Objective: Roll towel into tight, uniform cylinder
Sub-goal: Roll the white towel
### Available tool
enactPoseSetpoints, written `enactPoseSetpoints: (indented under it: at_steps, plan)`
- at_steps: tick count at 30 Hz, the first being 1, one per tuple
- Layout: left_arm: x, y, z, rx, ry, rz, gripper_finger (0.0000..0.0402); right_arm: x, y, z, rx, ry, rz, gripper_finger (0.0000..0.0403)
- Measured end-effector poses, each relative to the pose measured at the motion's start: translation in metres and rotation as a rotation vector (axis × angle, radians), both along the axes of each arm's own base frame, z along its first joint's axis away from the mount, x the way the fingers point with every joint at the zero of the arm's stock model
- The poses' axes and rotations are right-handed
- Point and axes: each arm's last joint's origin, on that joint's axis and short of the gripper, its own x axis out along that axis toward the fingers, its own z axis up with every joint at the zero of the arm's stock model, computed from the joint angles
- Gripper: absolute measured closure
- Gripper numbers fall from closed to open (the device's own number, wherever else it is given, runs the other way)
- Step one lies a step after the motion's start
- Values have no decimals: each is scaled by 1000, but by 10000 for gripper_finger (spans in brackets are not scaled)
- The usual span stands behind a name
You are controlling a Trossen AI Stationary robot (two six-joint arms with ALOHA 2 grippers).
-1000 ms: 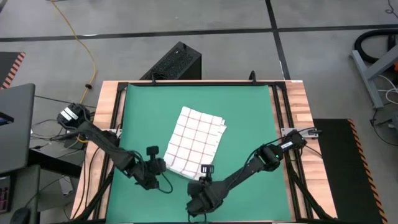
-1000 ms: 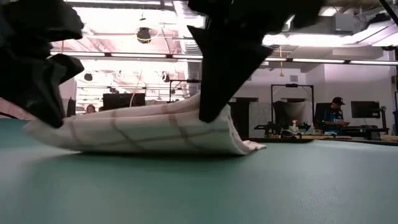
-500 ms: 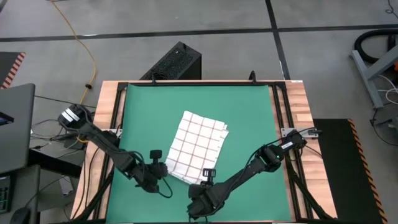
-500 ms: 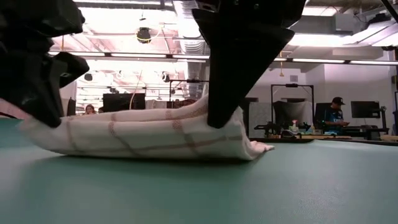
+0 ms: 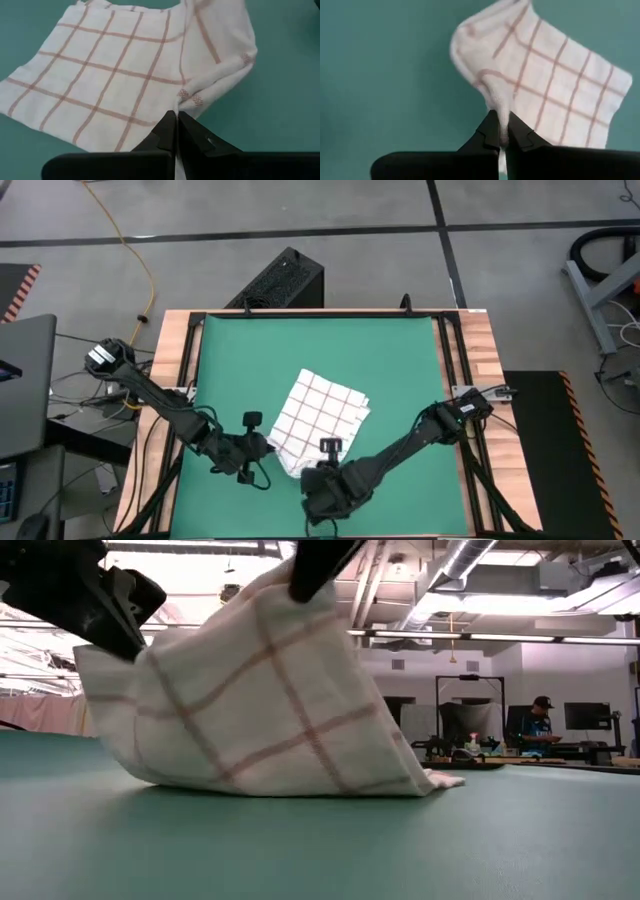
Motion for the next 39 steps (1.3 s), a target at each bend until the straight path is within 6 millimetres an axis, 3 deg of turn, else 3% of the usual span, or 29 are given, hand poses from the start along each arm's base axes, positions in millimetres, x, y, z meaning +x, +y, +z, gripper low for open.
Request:
enactPoseSetpoints:
  at_steps: [4, 8, 12, 15, 21, 29, 39]
  plan:
    - [0, 0, -1, 6, 3, 1, 401, 16, -4, -1, 112, -24, 83, 388]
    - [-2, -4, -4, 0, 21, -24, 401, 16, 1, -28, 142, 6, 42, 388]
    - [-10, -2, -19, 10, 49, -44, 401, 7, 13, -59, 178, -1, 7, 388]
    - [-12, -1, -24, -10, 35, -37, 401, 0, 12, -52, 254, -93, 19, 388]
    - [-10, -2, -25, -34, -25, -76, 401, -27, -13, -35, 335, -291, -6, 388]
    - [-7, -1, -24, -42, -34, -93, 401, -63, -23, -81, 504, -433, -81, 388]
    - [0, 30, -43, -113, -7, -59, 401, -83, -11, -95, 544, -413, -138, 388]
